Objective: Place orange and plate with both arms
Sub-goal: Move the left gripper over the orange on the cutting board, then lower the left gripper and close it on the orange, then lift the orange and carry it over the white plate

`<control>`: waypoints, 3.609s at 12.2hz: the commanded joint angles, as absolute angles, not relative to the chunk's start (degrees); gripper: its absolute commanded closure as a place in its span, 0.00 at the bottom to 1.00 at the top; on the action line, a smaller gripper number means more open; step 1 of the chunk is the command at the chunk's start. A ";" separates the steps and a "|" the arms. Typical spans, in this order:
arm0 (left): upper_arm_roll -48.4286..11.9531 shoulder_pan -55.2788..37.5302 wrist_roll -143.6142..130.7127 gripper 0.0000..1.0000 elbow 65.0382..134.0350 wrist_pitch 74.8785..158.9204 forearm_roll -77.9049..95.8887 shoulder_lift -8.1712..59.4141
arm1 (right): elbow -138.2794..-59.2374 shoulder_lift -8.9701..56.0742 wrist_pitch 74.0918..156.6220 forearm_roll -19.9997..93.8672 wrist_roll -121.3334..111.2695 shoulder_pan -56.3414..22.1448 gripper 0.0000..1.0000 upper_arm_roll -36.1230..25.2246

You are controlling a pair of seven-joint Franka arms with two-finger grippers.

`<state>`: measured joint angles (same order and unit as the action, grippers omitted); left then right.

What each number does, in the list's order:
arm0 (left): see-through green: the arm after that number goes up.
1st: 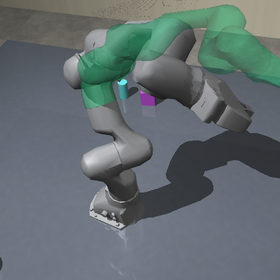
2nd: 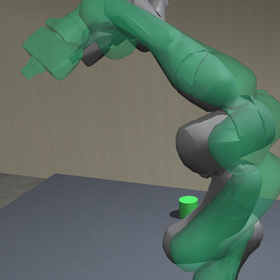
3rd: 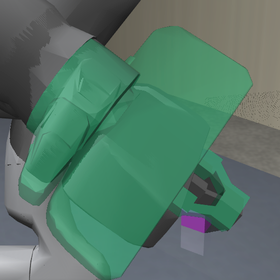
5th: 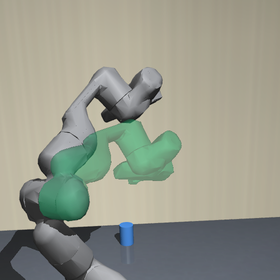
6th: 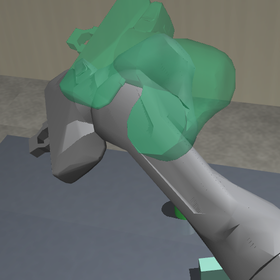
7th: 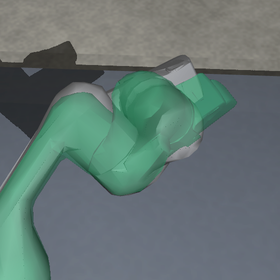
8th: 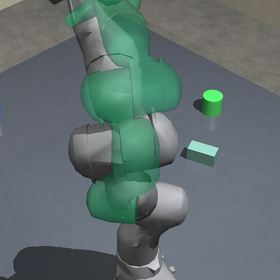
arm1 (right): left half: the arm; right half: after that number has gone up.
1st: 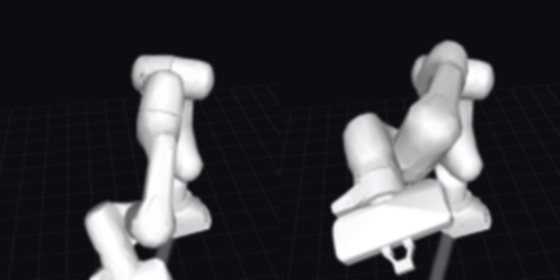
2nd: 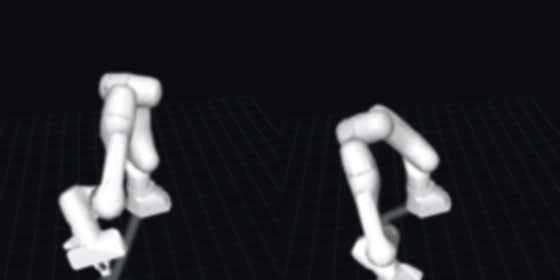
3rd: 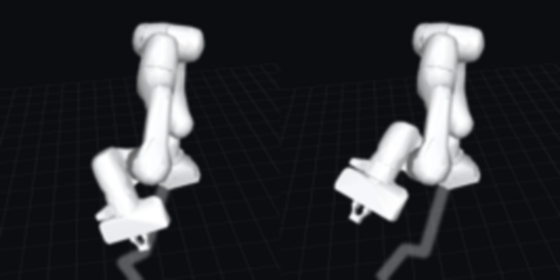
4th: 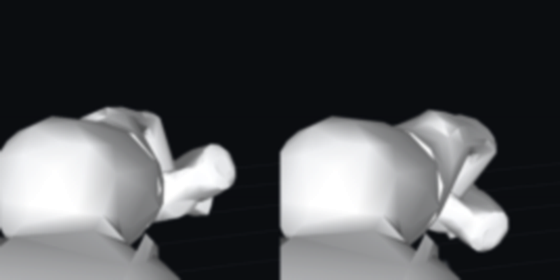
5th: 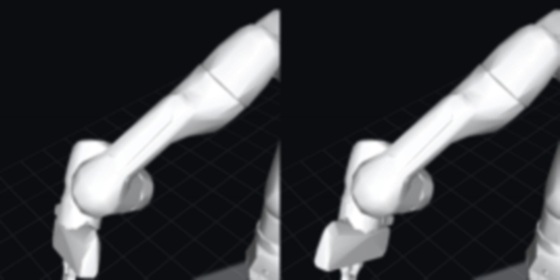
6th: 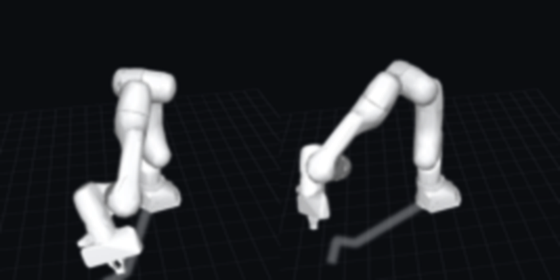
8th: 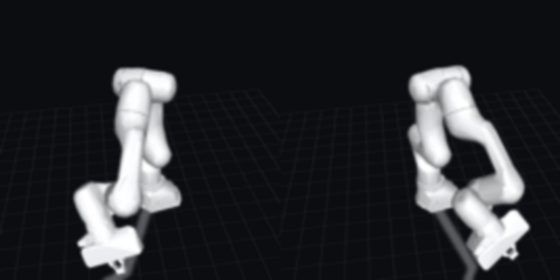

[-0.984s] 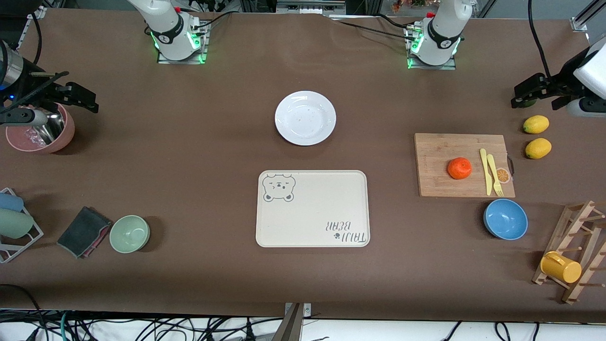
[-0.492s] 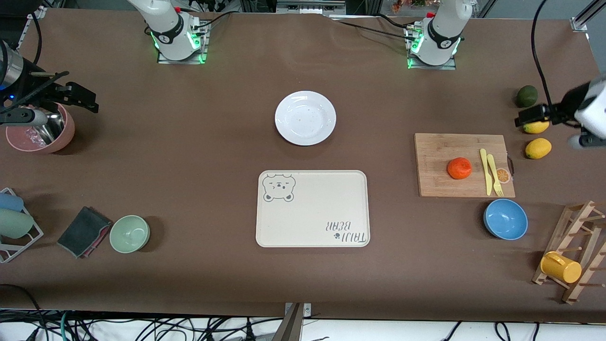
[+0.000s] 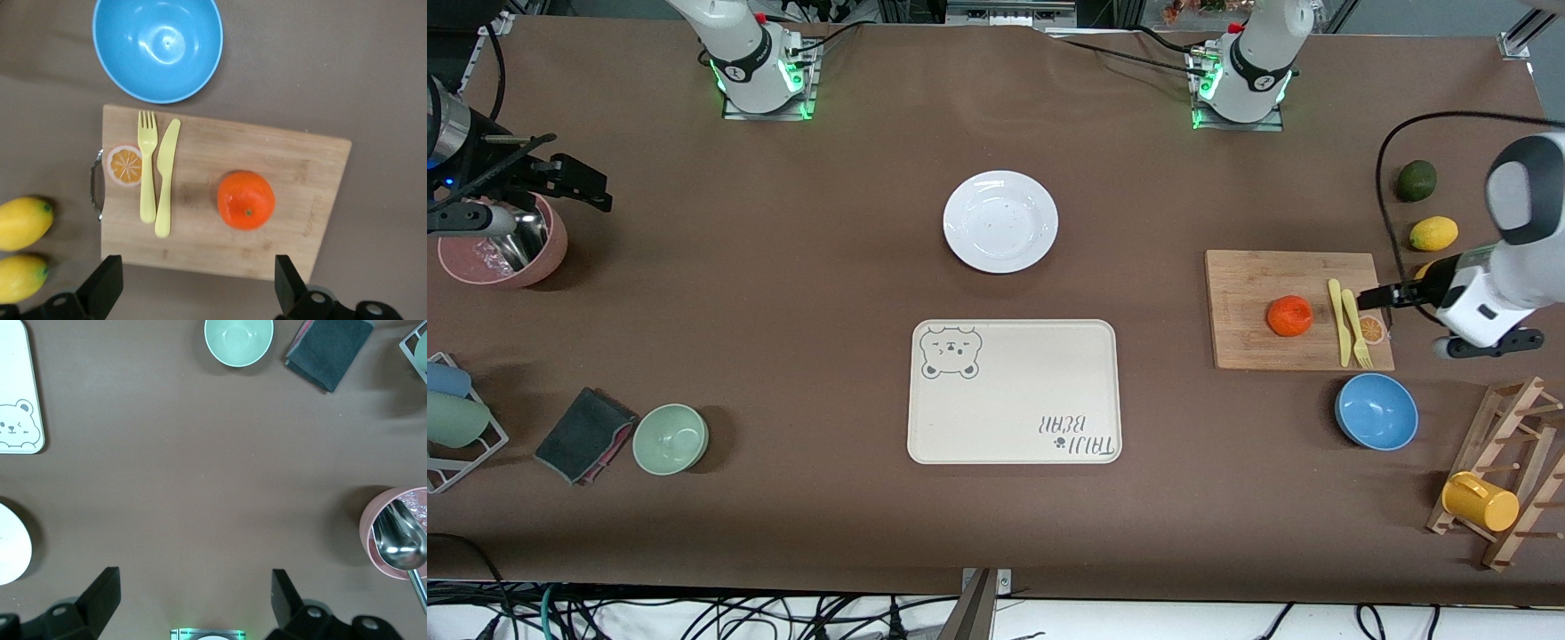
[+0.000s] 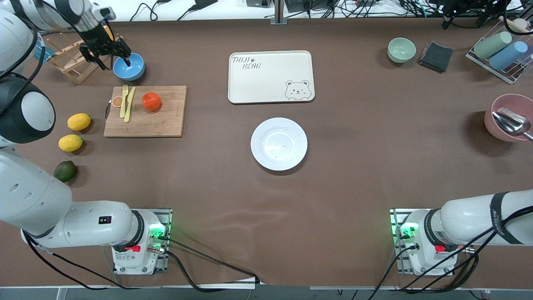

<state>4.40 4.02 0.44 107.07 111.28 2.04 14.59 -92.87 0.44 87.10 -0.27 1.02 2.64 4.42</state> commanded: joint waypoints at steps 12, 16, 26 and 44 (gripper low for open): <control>0.35 2.99 -2.46 0.00 132.28 144.23 1.32 15.11 | -92.37 0.35 86.74 -0.09 1.32 2.72 0.00 4.66; 0.35 2.90 -2.46 0.00 131.84 144.67 1.32 17.04 | -92.37 0.35 86.66 0.00 1.32 2.72 0.00 4.66; 0.35 2.90 -1.94 0.46 130.87 145.02 0.88 18.90 | -92.37 0.44 86.84 -0.09 1.32 2.64 0.00 4.66; -18.15 2.90 -33.95 0.65 126.82 135.09 0.88 11.96 | -92.37 0.44 86.66 -0.09 1.32 2.90 0.00 4.13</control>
<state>-13.26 2.73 -24.85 126.02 136.37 2.05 14.85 -92.87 0.49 87.16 -0.28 1.02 2.69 4.04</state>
